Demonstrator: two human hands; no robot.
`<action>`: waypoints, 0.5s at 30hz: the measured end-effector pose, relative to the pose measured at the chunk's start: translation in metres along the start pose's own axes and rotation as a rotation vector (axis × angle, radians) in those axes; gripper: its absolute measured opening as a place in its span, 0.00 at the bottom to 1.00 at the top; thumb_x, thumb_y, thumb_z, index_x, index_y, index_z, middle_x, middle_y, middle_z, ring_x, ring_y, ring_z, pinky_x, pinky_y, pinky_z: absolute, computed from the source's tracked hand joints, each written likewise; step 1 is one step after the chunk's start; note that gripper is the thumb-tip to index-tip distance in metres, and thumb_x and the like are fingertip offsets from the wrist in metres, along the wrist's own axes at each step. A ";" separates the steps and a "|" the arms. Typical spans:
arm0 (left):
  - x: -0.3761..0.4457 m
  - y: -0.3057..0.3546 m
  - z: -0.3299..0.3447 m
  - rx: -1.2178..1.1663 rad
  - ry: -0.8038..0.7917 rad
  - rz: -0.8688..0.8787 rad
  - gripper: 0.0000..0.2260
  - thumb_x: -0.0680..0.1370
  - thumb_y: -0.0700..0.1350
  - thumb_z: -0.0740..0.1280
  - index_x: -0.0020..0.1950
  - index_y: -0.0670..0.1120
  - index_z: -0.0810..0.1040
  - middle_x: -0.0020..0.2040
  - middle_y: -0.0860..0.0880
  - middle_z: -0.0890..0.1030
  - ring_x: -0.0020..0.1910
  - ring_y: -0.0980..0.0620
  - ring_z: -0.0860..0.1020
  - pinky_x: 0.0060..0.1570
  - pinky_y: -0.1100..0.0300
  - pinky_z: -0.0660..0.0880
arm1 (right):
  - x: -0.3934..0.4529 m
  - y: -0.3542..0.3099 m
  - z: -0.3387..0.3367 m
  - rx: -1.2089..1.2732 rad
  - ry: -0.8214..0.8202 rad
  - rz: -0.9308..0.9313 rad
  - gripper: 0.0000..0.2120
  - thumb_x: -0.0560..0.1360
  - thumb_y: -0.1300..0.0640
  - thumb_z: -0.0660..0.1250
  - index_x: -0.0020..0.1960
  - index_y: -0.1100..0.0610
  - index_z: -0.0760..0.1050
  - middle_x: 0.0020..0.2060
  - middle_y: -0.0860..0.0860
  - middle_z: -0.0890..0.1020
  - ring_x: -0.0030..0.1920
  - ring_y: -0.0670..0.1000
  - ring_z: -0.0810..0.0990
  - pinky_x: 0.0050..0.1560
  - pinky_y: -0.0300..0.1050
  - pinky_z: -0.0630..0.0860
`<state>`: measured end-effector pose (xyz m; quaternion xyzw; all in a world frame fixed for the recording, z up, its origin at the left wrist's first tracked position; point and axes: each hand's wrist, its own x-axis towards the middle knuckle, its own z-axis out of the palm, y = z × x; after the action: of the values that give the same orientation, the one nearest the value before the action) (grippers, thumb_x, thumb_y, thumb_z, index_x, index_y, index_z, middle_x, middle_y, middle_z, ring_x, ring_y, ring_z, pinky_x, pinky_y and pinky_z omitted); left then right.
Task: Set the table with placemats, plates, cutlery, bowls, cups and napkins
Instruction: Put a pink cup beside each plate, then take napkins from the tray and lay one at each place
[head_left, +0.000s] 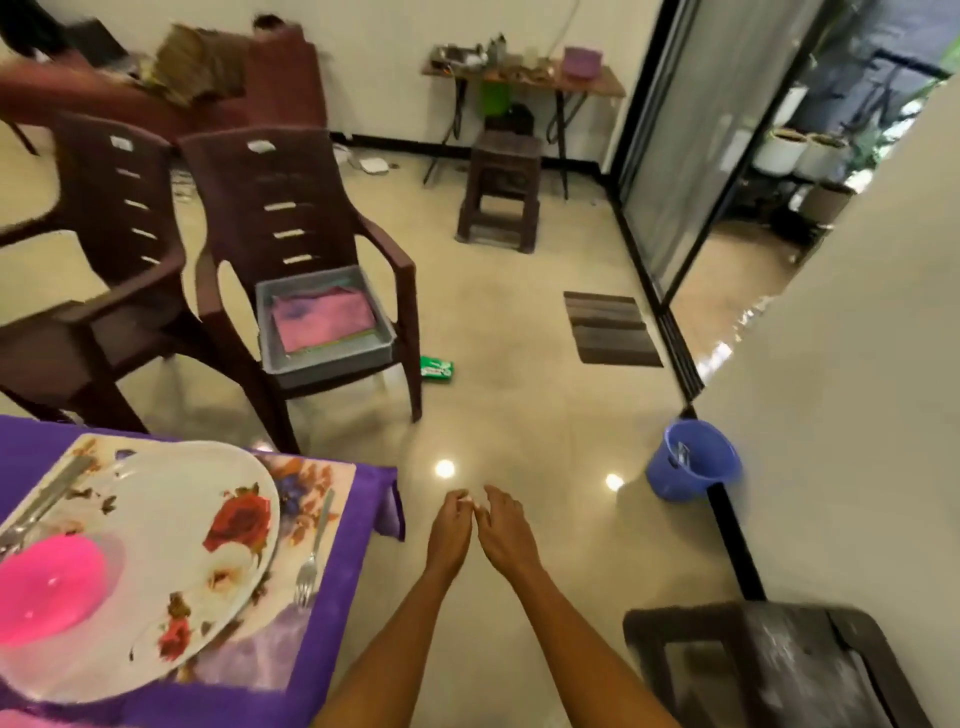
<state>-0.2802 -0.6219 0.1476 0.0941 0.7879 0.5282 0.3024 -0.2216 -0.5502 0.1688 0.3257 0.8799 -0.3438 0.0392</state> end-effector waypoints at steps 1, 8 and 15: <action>0.015 0.006 -0.004 -0.014 0.024 -0.011 0.13 0.83 0.43 0.54 0.65 0.42 0.70 0.60 0.47 0.75 0.56 0.53 0.73 0.56 0.63 0.67 | 0.018 -0.005 -0.003 -0.004 -0.009 -0.022 0.22 0.82 0.51 0.51 0.75 0.56 0.58 0.72 0.53 0.65 0.72 0.52 0.62 0.70 0.48 0.63; 0.133 0.044 -0.024 -0.053 0.211 -0.029 0.09 0.83 0.46 0.54 0.55 0.46 0.72 0.54 0.45 0.78 0.51 0.48 0.75 0.51 0.59 0.69 | 0.165 -0.044 -0.020 -0.033 -0.079 -0.168 0.21 0.82 0.52 0.52 0.74 0.55 0.61 0.71 0.54 0.68 0.71 0.53 0.64 0.69 0.48 0.63; 0.247 0.090 -0.031 -0.166 0.404 -0.096 0.08 0.83 0.46 0.55 0.50 0.48 0.73 0.47 0.47 0.77 0.46 0.49 0.76 0.49 0.57 0.72 | 0.307 -0.076 -0.036 0.005 -0.257 -0.307 0.20 0.82 0.51 0.51 0.72 0.54 0.63 0.69 0.55 0.69 0.69 0.54 0.67 0.66 0.48 0.66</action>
<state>-0.5115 -0.4920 0.1428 -0.0763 0.7897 0.5845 0.1699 -0.5026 -0.4014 0.1499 0.1412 0.9061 -0.3865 0.0977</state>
